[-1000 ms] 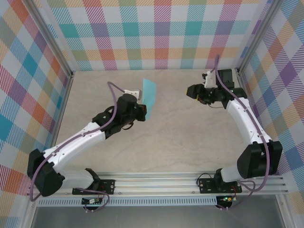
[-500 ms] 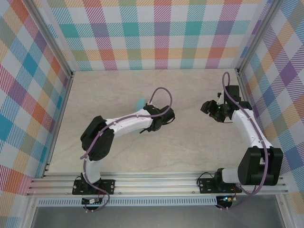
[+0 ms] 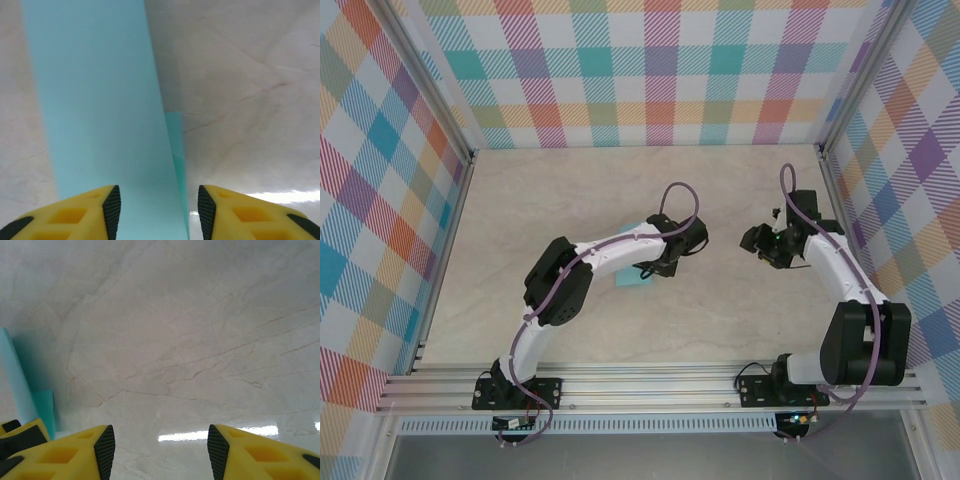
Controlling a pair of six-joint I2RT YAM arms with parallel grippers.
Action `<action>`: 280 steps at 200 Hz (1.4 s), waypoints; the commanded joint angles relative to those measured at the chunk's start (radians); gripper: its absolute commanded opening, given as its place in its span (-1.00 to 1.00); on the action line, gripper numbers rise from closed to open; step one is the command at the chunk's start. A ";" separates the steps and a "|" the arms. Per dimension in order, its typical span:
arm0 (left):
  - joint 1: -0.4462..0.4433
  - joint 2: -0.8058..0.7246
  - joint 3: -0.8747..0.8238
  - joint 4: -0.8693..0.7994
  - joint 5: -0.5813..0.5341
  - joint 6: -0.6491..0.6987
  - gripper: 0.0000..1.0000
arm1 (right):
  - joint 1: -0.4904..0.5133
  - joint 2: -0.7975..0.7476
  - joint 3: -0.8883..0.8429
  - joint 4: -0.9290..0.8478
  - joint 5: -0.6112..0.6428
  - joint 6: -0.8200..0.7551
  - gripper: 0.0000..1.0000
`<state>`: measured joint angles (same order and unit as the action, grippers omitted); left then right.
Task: Fold a paper plane with a square sheet of paper (fold left side to right side)
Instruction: Turn over the paper at the center of the table, then third fold the triangle at the center of the table.
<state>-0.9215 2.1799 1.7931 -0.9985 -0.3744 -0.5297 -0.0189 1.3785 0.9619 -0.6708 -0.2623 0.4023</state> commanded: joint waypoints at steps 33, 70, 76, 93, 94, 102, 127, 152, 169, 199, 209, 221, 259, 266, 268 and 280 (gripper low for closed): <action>0.089 -0.250 -0.118 0.209 0.293 0.043 0.28 | 0.049 0.120 -0.018 0.191 -0.326 0.019 -0.08; 0.254 -0.430 -0.378 0.366 0.408 0.020 0.38 | 0.222 0.276 0.125 0.267 -0.321 0.065 -0.01; 0.283 -0.451 -0.421 0.397 0.435 0.019 0.38 | 0.246 0.308 0.154 0.286 -0.323 0.075 0.01; 0.365 -0.493 -0.528 0.482 0.523 0.004 0.38 | 0.312 0.406 0.250 0.313 -0.319 0.095 0.02; 0.369 -0.493 -0.533 0.487 0.530 0.003 0.38 | 0.313 0.413 0.258 0.313 -0.317 0.095 0.02; 0.402 -0.504 -0.579 0.524 0.568 -0.007 0.37 | 0.342 0.457 0.313 0.312 -0.311 0.096 0.02; 0.464 -0.515 -0.674 0.630 0.664 -0.020 0.34 | 0.400 0.597 0.460 0.313 -0.304 0.110 0.01; 0.496 -0.503 -0.717 0.678 0.695 -0.017 0.32 | 0.439 0.715 0.583 0.296 -0.311 0.130 0.01; 0.514 -0.489 -0.744 0.712 0.712 -0.026 0.32 | 0.458 0.783 0.655 0.270 -0.302 0.137 0.01; 0.523 -0.444 -0.747 0.752 0.730 -0.029 0.32 | 0.475 0.865 0.731 0.226 -0.274 0.138 0.00; 0.523 -0.431 -0.747 0.753 0.729 -0.030 0.32 | 0.474 0.878 0.740 0.204 -0.246 0.132 0.00; 0.523 -0.419 -0.748 0.761 0.735 -0.034 0.32 | 0.474 0.887 0.740 0.190 -0.227 0.121 0.00; 0.523 -0.379 -0.742 0.773 0.760 -0.040 0.31 | 0.474 0.922 0.744 0.160 -0.220 0.090 -0.01; 0.523 -0.375 -0.742 0.773 0.756 -0.039 0.31 | 0.474 0.927 0.748 0.149 -0.216 0.081 -0.01; 0.523 -0.374 -0.742 0.773 0.756 -0.039 0.31 | 0.474 0.928 0.749 0.146 -0.215 0.078 -0.02; 0.523 -0.362 -0.739 0.776 0.766 -0.038 0.31 | 0.474 0.936 0.755 0.128 -0.207 0.060 -0.03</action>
<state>-0.4099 1.7962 1.0550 -0.2424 0.3592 -0.5613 0.4538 2.2734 1.6882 -0.4732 -0.4980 0.5159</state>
